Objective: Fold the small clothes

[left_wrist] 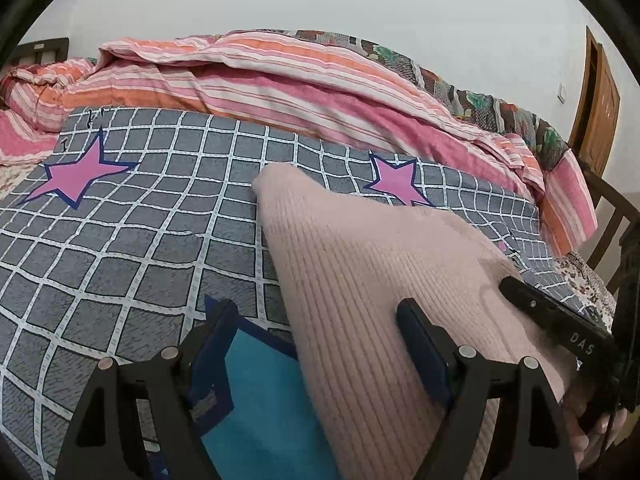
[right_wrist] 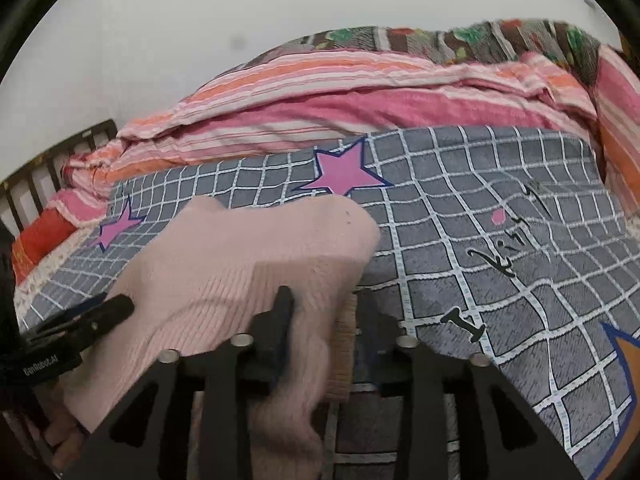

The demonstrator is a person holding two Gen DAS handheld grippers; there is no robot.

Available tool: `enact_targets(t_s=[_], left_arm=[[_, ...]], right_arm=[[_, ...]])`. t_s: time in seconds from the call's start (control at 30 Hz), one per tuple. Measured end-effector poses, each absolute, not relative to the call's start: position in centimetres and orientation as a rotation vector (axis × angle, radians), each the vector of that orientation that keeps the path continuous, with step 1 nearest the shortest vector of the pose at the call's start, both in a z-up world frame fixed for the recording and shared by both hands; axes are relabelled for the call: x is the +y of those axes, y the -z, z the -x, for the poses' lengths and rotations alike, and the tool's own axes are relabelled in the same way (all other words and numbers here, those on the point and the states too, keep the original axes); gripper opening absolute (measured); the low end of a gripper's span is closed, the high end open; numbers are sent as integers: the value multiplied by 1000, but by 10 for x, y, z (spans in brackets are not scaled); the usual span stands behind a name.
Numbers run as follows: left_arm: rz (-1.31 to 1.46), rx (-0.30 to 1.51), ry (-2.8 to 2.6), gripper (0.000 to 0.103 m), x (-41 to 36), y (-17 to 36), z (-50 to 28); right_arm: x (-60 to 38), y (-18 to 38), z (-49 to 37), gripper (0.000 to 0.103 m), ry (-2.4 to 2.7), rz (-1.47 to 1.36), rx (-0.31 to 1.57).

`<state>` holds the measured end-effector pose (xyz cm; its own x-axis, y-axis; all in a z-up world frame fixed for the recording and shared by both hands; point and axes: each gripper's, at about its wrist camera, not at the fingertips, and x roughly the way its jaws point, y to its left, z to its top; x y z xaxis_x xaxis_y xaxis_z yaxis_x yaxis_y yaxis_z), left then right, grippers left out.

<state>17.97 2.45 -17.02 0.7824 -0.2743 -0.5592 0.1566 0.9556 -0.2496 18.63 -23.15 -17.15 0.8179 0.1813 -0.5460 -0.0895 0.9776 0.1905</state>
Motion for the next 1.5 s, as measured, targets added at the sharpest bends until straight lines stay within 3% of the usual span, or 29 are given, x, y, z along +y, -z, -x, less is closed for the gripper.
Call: enact_targets(t_s=[0.1,0.27,0.3,0.33,0.43,0.77,1.03,1.5], left_arm=[[195,634,225,84,25,171,-181],[209,639,235,84,27,172,-182],[210,640,237,84,27,172,-183],[209,640,238,84,27,172,-183],[205,634,234,84,26,172,-181],[183,650,229,84,23,159,-186],[199,734,172,84,33,160,-233],[179,733,152,85,28,172,-231]], right_arm=[[-241,171,-185,45,-164,-216,592],[-235,166,-199,45,-188,-209,636],[-234,167,-202,35,-188,-214,643],[-233,168,-203,19,-205,-220,646],[-228,168,-195,13,-219,-193,591],[-251,167,-188,10,-236,-316,530],[-236,171,-199,10,-162,-226,592],[-237,176,-203,11,-130,-214,627]])
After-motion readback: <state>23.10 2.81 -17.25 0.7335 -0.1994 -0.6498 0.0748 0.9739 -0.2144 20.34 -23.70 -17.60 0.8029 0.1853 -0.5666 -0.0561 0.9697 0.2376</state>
